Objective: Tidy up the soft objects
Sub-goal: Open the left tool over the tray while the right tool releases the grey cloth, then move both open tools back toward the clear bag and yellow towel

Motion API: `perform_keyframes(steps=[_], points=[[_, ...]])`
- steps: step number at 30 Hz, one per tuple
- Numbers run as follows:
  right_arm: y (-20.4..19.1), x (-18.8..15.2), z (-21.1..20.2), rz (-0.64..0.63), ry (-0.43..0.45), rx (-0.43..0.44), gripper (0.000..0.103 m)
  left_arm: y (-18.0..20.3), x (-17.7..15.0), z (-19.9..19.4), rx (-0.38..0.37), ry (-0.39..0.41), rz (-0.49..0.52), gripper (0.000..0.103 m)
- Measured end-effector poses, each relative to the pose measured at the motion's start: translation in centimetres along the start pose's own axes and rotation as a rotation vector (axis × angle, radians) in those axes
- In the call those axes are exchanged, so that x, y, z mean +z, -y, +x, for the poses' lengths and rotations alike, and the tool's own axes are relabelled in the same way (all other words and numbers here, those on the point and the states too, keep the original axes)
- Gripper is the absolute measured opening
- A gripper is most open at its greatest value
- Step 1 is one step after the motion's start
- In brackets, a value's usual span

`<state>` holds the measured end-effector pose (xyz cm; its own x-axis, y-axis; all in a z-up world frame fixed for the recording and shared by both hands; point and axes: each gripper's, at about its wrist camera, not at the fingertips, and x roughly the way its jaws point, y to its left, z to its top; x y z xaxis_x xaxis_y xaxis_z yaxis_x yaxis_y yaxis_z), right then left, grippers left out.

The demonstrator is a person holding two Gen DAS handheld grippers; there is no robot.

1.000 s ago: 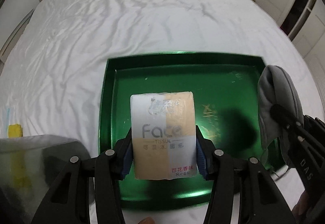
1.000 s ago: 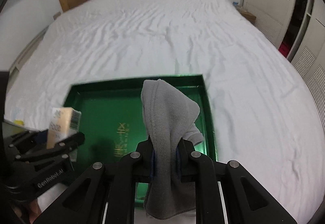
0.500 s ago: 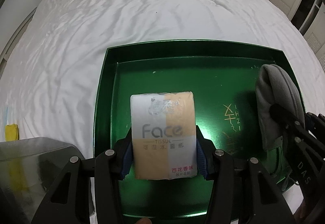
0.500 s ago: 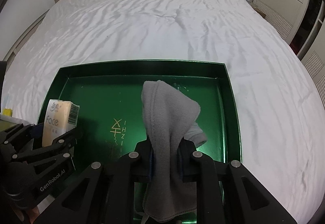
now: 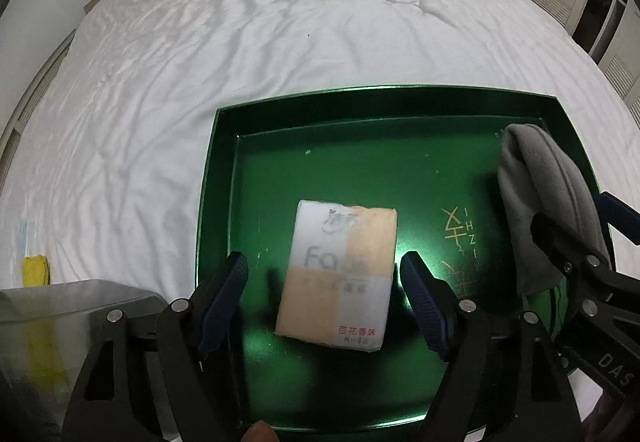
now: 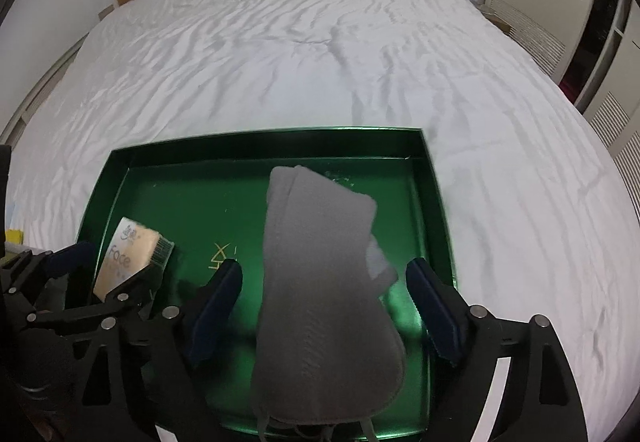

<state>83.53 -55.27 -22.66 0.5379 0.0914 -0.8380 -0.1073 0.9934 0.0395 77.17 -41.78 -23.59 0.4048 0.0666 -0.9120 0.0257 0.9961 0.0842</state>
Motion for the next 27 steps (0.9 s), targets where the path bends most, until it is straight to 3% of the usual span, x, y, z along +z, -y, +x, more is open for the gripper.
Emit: perform_keyframes(steps=[12, 16, 23, 27], points=[[0.4, -1.2, -4.6, 0.037, 0.085, -0.094, 0.087, 0.8, -0.6, -2.9, -0.028, 0.051, 0.02, 0.074], [0.9, -2.3, -7.5, 0.066, 0.124, -0.15, 0.088, 1.2, -1.8, -5.0, -0.083, 0.061, 0.012, 0.074], [1.5, -6.2, -13.9, 0.134, 0.176, -0.217, 0.089, 1.4, -6.4, -12.6, -0.2, 0.138, 0.045, 0.074], [-0.6, -9.8, -18.3, 0.136, 0.184, -0.236, 0.089, -0.5, -10.4, -17.0, -0.276, 0.159, 0.063, 0.074]])
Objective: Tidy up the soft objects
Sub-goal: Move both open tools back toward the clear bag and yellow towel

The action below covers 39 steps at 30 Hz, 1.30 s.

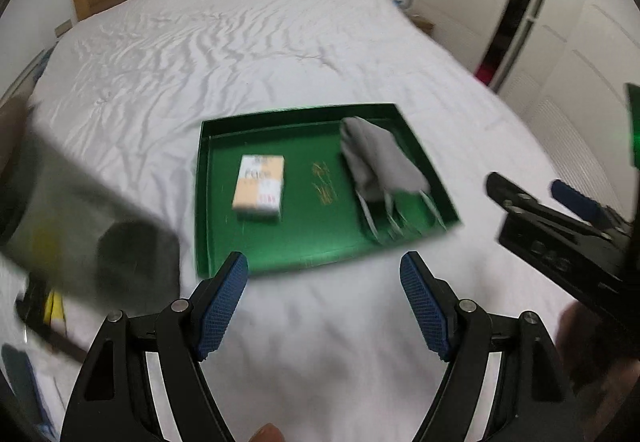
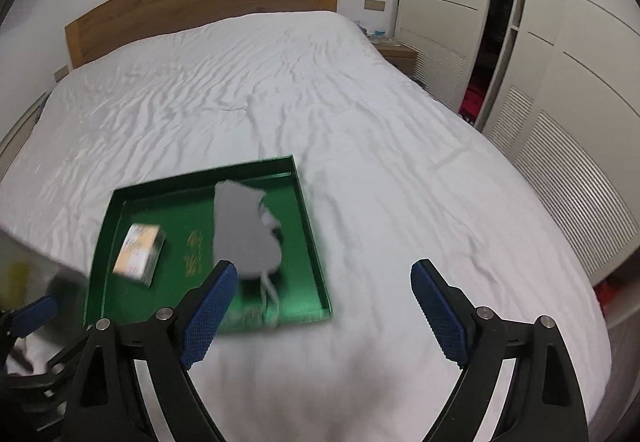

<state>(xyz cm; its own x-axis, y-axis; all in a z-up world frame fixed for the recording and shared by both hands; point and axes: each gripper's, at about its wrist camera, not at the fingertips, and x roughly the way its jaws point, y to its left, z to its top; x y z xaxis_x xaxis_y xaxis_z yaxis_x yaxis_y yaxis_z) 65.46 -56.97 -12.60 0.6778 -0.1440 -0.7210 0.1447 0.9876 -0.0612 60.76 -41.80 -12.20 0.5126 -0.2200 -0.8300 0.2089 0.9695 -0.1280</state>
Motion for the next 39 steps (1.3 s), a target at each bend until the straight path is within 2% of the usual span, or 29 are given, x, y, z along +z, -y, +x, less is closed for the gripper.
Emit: perform_keyframes(steps=[4, 7, 11, 14, 19, 21, 23, 28, 29, 35, 39], points=[[-2.4, -3.5, -6.1, -0.035, 0.003, 0.005, 0.089, -2.6, -3.5, -4.6, -0.023, -0.006, 0.001, 0.073], [-5.9, -6.2, -10.7, -0.043, -0.001, 0.054, 0.089, -6.5, -5.7, -7.6, -0.011, -0.025, -0.021, 0.073], [-11.1, -8.8, -15.3, -0.066, 0.013, 0.137, 0.09, -13.3, -7.7, -11.4, 0.094, -0.024, -0.035, 0.074], [-17.5, -10.3, -18.5, -0.133, 0.035, 0.23, 0.09, -19.3, -8.4, -13.7, 0.159, -0.025, -0.089, 0.074], [-28.1, -12.0, -20.0, -0.287, 0.041, 0.388, 0.09, -29.6, -8.8, -14.1, 0.268, -0.047, -0.184, 0.074], [-31.9, -12.1, -19.1, -0.297, 0.008, 0.449, 0.088, -33.9, -8.6, -13.2, 0.289, -0.068, -0.23, 0.074], [-35.1, -12.1, -17.9, -0.314, -0.013, 0.468, 0.088, -36.9, -8.6, -12.3, 0.3, -0.081, -0.261, 0.074], [-40.6, -12.0, -13.2, -0.339, -0.073, 0.458, 0.088, -42.2, -7.7, -8.2, 0.324, -0.141, -0.272, 0.074], [-41.1, -11.8, -11.9, -0.343, -0.089, 0.457, 0.088, -43.0, -7.6, -7.2, 0.308, -0.157, -0.274, 0.074], [-45.3, -10.7, -5.1, -0.372, -0.162, 0.418, 0.087, -45.0, -7.2, -2.0, 0.262, -0.238, -0.259, 0.074], [-48.6, -10.3, -0.7, -0.386, -0.198, 0.401, 0.086, -45.6, -7.0, 1.2, 0.286, -0.286, -0.221, 0.074]])
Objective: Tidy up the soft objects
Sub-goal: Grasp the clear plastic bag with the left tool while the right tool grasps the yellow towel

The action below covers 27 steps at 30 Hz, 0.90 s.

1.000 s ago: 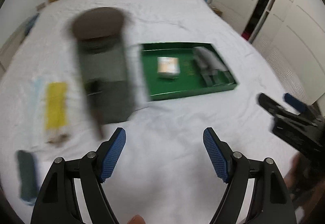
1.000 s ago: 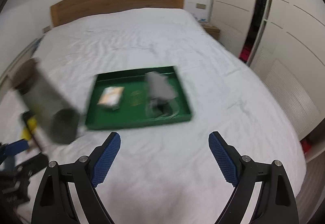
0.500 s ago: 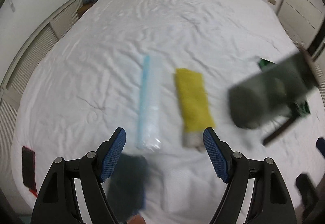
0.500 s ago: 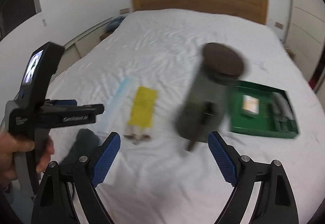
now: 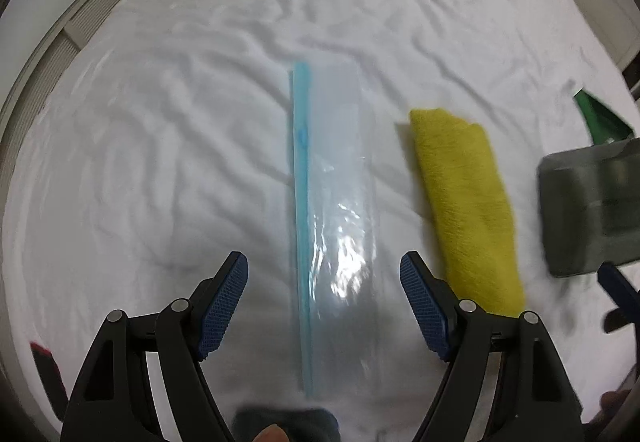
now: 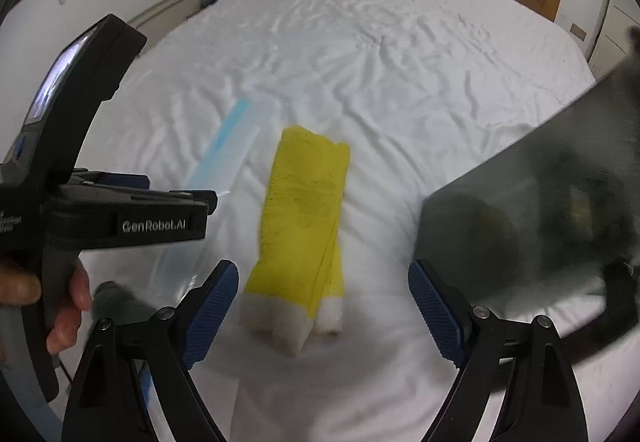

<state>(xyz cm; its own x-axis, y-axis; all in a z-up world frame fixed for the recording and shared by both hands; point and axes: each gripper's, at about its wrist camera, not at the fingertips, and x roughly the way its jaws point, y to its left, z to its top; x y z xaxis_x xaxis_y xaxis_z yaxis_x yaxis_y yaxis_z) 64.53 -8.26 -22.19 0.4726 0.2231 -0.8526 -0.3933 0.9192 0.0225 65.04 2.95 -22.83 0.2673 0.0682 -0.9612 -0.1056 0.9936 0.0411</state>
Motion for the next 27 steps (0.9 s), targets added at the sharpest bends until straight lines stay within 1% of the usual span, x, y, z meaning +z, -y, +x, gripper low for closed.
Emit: perform_keyframes(steps=[2, 3, 7, 9, 13, 18, 21, 23, 25, 26, 27], points=[[0.0, 0.5, 1.5, 0.005, -0.02, -0.002, 0.086, 0.3, 0.4, 1.2, 0.003, -0.019, 0.012, 0.074], [0.0, 0.8, 2.9, 0.008, -0.028, 0.001, 0.086, 0.3, 0.5, 1.7, 0.002, -0.026, 0.015, 0.074], [0.4, 1.2, 5.1, 0.027, -0.063, 0.017, 0.086, 0.3, 0.9, 3.7, -0.025, -0.064, 0.006, 0.074], [0.6, 1.4, 6.7, 0.03, -0.078, 0.025, 0.086, 0.1, 0.9, 4.5, -0.018, -0.074, 0.007, 0.074], [0.2, 2.0, 9.0, 0.034, -0.112, 0.038, 0.086, -0.6, 1.1, 5.1, -0.001, -0.077, 0.0, 0.074], [-0.2, 2.4, 11.5, 0.04, -0.146, 0.041, 0.086, -1.2, 1.4, 5.9, -0.003, -0.093, -0.035, 0.074], [-0.3, 2.6, 13.0, 0.048, -0.164, 0.039, 0.087, -1.1, 1.4, 6.2, 0.004, -0.098, -0.036, 0.074], [-0.3, 2.8, 13.5, 0.052, -0.168, 0.036, 0.087, -0.4, 1.7, 6.5, 0.013, -0.101, -0.037, 0.073], [-0.3, 3.0, 13.8, 0.052, -0.159, 0.038, 0.077, -0.3, 1.9, 6.6, 0.015, -0.105, -0.045, 0.073], [-0.3, 3.1, 13.7, 0.046, -0.153, 0.044, 0.059, -0.4, 2.1, 6.6, 0.013, -0.106, -0.049, 0.072], [-0.4, 3.0, 13.6, 0.039, -0.149, 0.057, 0.042, -0.3, 2.1, 6.7, 0.012, -0.106, -0.049, 0.068]])
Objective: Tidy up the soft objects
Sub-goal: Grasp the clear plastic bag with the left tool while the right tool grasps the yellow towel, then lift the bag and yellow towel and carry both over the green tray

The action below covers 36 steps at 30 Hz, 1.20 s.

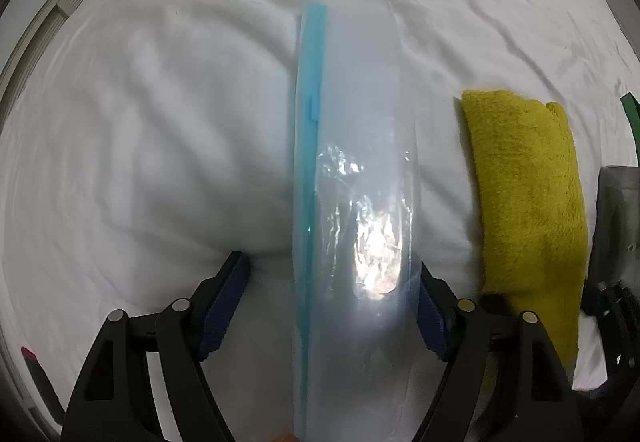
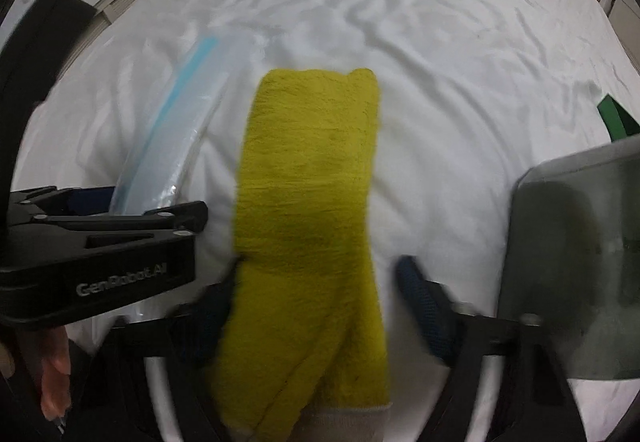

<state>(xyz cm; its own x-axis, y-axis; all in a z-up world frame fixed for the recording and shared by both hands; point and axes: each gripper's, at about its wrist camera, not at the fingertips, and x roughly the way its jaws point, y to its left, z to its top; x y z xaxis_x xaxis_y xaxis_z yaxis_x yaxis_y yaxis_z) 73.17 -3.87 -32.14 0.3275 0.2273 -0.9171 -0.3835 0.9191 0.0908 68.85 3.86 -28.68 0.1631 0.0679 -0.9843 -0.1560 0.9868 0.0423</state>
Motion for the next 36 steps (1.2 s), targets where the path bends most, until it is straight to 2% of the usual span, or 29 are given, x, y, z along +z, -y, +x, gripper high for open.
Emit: perform_keyframes(steps=[2, 3, 4, 8, 9, 23, 36], points=[[-0.2, 0.2, -0.3, -0.017, 0.009, 0.006, 0.03, 0.1, 0.1, 0.0, -0.003, 0.002, -0.001, 0.058], [-0.2, 0.1, -0.4, -0.023, 0.012, 0.008, 0.026, 0.2, 0.2, -0.1, -0.005, 0.005, 0.0, 0.049], [-0.3, 0.1, -0.5, -0.029, 0.017, 0.008, 0.025, 0.3, 0.2, -0.2, -0.005, 0.01, 0.004, 0.037], [0.1, -0.4, -1.8, -0.033, 0.037, 0.01, 0.019, 0.5, 0.0, -0.8, 0.006, 0.031, 0.021, 0.011], [0.1, -0.6, -2.2, -0.036, 0.041, 0.008, 0.019, 0.6, -0.1, -1.0, 0.002, 0.035, 0.021, 0.008], [-0.1, -2.4, -7.7, -0.015, 0.122, -0.009, 0.018, -0.4, -1.6, -6.3, -0.002, 0.164, -0.022, 0.005], [0.7, -5.8, -14.7, -0.005, 0.122, 0.05, 0.018, 1.1, -3.3, -10.7, 0.03, 0.181, 0.007, 0.005]])
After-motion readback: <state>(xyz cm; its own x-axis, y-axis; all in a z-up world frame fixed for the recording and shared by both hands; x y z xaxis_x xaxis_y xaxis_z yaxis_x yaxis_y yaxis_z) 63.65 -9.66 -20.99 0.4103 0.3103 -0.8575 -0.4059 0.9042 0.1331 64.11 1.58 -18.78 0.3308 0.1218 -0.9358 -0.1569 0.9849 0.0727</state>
